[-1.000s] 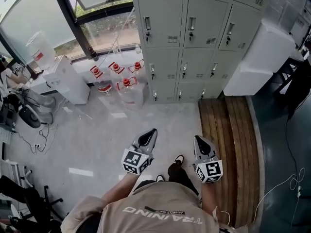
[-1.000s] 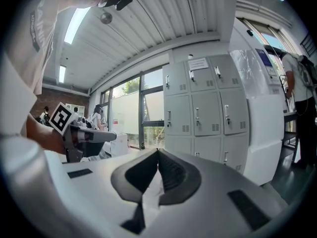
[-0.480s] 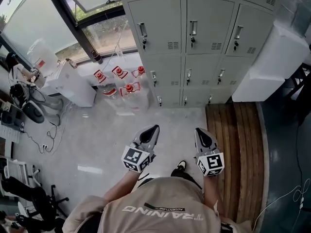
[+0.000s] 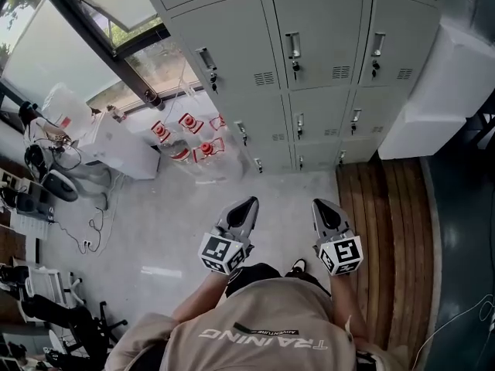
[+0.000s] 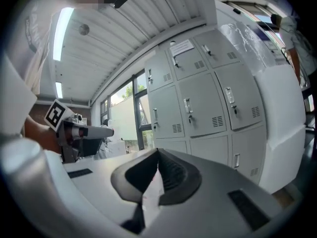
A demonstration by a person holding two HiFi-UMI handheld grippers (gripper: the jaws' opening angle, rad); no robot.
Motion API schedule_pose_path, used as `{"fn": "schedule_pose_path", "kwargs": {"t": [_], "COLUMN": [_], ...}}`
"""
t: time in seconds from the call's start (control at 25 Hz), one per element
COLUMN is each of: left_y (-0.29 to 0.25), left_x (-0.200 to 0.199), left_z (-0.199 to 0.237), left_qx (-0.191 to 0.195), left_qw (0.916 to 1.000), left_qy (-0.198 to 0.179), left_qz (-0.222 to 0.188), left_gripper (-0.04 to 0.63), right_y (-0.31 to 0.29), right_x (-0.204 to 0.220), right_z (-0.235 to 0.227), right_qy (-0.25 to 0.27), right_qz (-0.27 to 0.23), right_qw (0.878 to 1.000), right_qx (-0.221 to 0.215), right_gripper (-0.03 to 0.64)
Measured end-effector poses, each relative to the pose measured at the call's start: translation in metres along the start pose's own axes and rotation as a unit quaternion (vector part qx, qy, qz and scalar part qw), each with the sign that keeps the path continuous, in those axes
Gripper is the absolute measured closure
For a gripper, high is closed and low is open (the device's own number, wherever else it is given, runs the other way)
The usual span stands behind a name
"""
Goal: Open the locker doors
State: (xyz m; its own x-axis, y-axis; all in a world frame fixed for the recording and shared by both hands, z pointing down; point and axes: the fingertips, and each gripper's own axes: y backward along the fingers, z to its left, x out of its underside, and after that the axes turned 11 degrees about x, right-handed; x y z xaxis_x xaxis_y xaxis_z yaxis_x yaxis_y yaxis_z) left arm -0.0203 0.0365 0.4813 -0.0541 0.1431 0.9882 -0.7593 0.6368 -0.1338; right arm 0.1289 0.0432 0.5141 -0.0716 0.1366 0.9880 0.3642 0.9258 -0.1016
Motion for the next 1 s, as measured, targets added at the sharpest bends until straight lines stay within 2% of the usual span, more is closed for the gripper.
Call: {"fn": "schedule_pose_path", "kwargs": {"t": [0.12,0.32,0.48,0.72,0.8,1.0], "left_y": [-0.014,-0.031,-0.042,-0.070,-0.076,-0.090], "left_x": [0.000,0.006,0.007,-0.016,-0.023,-0.025], "left_z": [0.009,0.030,0.063,0.115,0.131,0.171], "left_qx": [0.001,0.010,0.016,0.046,0.059,0.090], "left_qw": [1.0000,0.9998,0.9996,0.9988,0.9982,0.9959], "left_qy": [0.002,0.016,0.020,0.012,0.005,0.002], "left_qz": [0.002,0.012,0.012,-0.008,-0.012,-0.010], "left_gripper": [0.589,0.589,0.589,0.589,0.589,0.589], "right_y": [-0.013,-0.043,-0.071,-0.117,-0.134,-0.170], "right_x": [0.006,0.011,0.012,-0.006,-0.014,-0.023], "right_z": [-0.009,-0.012,-0.010,-0.001,0.003,0.002], "right_qy": [0.014,0.001,-0.001,0.100,0.093,0.029], "right_qz": [0.011,0.023,0.030,0.039,0.036,0.033], "right_qw": [1.000,1.000,1.000,0.994,0.995,0.997], "right_qx": [0.001,-0.001,0.005,0.026,0.032,0.063], "right_gripper": [0.606,0.606,0.606,0.606,0.606,0.606]}}
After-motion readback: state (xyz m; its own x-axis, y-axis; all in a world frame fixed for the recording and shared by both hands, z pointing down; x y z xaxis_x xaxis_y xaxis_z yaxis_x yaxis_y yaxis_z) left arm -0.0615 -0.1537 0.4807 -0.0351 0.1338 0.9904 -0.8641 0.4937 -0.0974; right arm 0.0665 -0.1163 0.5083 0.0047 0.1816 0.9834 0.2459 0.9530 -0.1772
